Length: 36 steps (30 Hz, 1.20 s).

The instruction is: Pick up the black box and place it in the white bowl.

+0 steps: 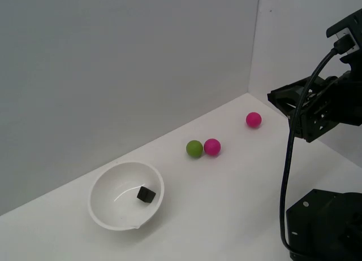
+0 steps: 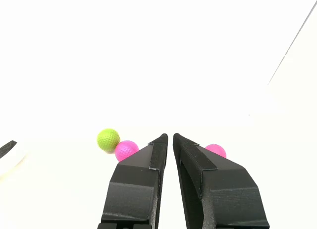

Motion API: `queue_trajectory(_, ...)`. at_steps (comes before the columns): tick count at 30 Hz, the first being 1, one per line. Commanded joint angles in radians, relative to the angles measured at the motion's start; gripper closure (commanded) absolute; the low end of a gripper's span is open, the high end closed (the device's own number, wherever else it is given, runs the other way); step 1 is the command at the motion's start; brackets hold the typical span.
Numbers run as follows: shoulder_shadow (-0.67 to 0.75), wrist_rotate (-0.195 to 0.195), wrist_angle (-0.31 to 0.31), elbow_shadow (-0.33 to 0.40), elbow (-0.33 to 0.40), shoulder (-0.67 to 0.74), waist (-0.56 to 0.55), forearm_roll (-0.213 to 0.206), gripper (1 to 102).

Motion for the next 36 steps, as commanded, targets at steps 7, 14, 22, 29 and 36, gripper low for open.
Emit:
queue_trajectory(7,0.011,0.012,-0.002,-0.003,0.003,0.006,0.000,-0.008,100)
queue_trajectory(14,0.015,0.012,0.000,-0.002,0.005,0.011,0.000,-0.008,100)
queue_trajectory(22,0.041,0.012,0.003,0.000,0.008,0.035,0.002,-0.008,100)
queue_trajectory(29,0.064,0.012,0.005,0.003,0.009,0.057,0.000,-0.008,100)
queue_trajectory(36,0.055,0.012,0.005,0.002,0.009,0.049,0.000,-0.008,100)
